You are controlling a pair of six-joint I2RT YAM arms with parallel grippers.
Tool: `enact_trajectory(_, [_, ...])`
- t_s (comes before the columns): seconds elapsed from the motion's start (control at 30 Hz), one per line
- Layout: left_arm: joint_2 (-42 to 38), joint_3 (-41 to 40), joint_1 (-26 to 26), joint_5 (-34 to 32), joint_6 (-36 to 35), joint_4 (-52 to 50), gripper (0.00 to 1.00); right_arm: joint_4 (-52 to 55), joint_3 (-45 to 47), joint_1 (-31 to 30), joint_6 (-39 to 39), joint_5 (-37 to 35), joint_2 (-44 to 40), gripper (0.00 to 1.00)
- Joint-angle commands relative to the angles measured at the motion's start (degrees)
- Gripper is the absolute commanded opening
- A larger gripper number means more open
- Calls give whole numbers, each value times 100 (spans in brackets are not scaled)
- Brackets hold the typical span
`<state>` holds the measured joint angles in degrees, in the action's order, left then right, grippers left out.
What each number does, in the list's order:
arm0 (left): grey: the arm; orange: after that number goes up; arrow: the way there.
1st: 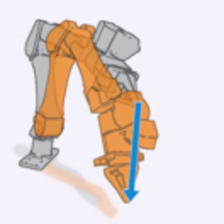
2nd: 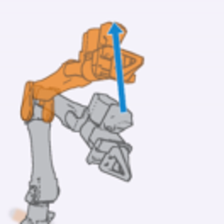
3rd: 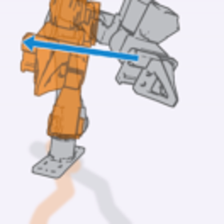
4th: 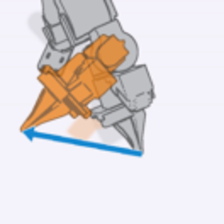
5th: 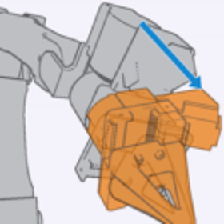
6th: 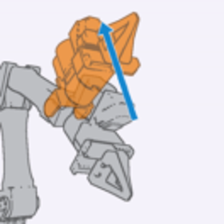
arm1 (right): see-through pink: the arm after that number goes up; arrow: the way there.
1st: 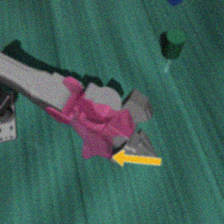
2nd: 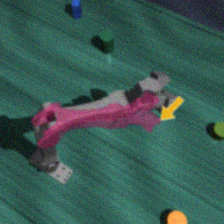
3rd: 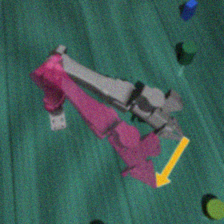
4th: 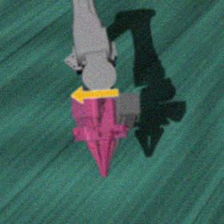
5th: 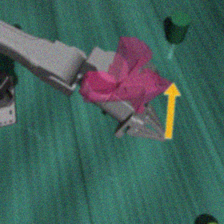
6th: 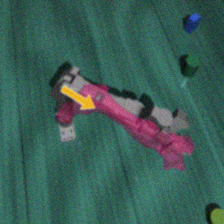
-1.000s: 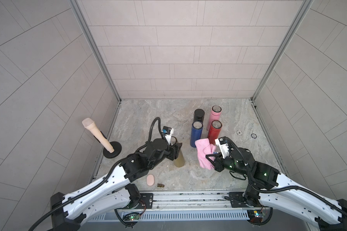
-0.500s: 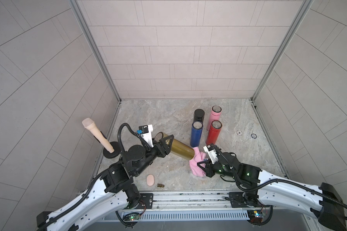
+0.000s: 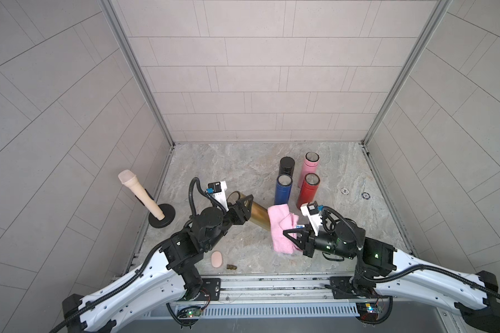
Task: Wipe the surface of the thermos
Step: Wipe the dirt from the surface of the thermos.
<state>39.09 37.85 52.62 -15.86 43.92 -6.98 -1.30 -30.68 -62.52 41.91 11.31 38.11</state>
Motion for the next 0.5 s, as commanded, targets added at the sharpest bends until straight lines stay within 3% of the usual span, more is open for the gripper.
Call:
enact_trajectory(0.0, [0, 92, 12, 258, 179, 714, 0, -449, -139, -76, -99, -16, 431, 0])
enact_trajectory(0.2, [-89, 197, 19, 734, 381, 903, 0, -339, -116, -60, -288, -388, 1495, 0])
enact_trajectory(0.47, [-589, 283, 7, 772, 442, 670, 0, 424, 323, 61, -177, -1231, 1073, 0])
